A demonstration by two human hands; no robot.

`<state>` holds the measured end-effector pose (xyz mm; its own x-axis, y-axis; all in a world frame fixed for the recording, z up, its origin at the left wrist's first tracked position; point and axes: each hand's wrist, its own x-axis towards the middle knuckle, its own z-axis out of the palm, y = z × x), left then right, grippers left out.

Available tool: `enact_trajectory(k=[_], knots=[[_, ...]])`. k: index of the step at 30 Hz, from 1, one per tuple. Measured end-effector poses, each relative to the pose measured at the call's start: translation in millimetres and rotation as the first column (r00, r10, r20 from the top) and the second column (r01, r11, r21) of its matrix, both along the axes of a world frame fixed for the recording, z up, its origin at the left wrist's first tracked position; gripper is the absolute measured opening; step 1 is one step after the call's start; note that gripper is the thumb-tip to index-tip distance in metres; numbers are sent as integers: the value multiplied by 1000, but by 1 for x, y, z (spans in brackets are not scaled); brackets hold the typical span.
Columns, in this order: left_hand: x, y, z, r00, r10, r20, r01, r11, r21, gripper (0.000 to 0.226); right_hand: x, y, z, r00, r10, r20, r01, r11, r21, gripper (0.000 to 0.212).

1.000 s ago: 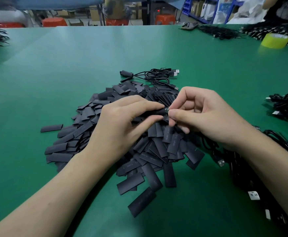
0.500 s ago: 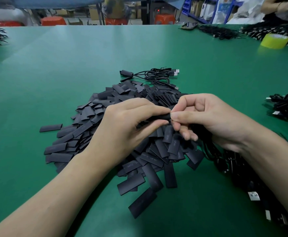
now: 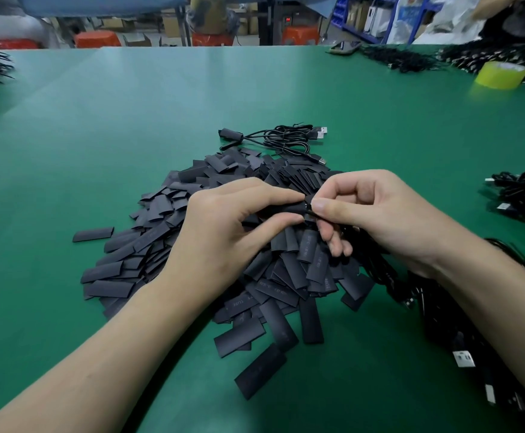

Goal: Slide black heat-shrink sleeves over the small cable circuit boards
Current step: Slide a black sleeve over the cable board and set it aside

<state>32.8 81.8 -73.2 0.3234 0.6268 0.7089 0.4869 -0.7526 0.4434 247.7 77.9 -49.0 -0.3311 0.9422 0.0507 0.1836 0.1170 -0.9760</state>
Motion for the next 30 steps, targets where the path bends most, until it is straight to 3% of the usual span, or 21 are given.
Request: enact_trajectory(k=[9, 14, 17, 23, 30], knots=[[2, -1, 0, 1000, -14, -10, 14, 1000, -8, 20, -2, 0, -4, 1000, 24, -11, -24, 1000, -6, 16], [3, -2, 4, 983, 142, 120, -136, 989, -56, 32, -2, 1, -4, 996, -29, -85, 27, 999, -22, 16], [3, -2, 6, 959, 202, 196, -186, 978, -99, 28, -1, 2, -4, 995, -50, -90, 48, 999, -25, 19], [7, -5, 3, 951, 238, 198, -211, 966, -146, 23, -2, 0, -4, 996, -51, -70, 49, 998, -30, 19], [11, -5, 2, 963, 209, 172, -181, 969, -166, 47, -9, -2, -4, 996, -34, -88, 30, 999, -41, 18]])
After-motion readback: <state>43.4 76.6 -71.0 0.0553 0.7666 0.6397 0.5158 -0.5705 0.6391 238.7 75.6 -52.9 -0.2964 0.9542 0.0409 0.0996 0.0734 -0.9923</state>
